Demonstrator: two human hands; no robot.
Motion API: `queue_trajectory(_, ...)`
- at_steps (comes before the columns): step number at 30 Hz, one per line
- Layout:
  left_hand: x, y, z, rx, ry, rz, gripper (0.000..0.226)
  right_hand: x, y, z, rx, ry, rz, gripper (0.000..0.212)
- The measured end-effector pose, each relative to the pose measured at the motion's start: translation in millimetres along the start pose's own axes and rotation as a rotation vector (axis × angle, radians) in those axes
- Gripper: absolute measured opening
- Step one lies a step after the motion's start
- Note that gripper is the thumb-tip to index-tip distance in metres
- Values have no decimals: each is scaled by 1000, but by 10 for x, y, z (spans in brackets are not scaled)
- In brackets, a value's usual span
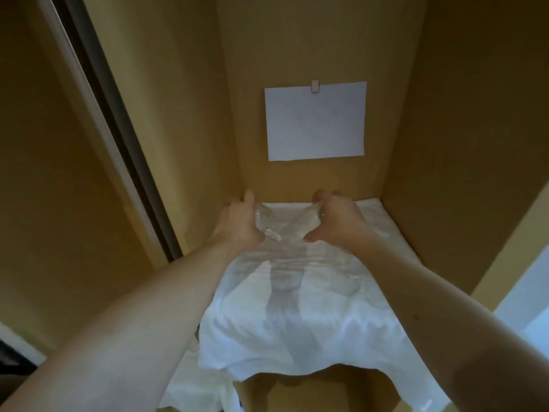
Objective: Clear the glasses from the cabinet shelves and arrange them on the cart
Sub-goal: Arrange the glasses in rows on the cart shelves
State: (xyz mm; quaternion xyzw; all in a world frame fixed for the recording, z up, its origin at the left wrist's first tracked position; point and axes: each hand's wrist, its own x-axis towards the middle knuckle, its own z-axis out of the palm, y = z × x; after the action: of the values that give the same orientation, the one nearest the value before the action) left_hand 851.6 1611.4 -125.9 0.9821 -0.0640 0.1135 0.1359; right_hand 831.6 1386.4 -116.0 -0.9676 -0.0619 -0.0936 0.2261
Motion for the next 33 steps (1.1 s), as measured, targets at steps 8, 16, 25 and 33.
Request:
queue_trajectory(8,-427,114,-324,-840,327,-204,86,-821,-243,-164,748,586,554,83)
queue_trajectory(16,-948,481,-466,-1669,-202,-274,84,-1789,-483,-287,1160,790,660,87)
queue_trajectory(25,-1445,1235,-489,-1746,-637,-160,43,-2737,-186,-719,1392,958,660,72)
queue_trajectory(33,-1951,2435,-318,-1756,-924,-6,56,-3709,494,-1191,1345,1113,706,68)
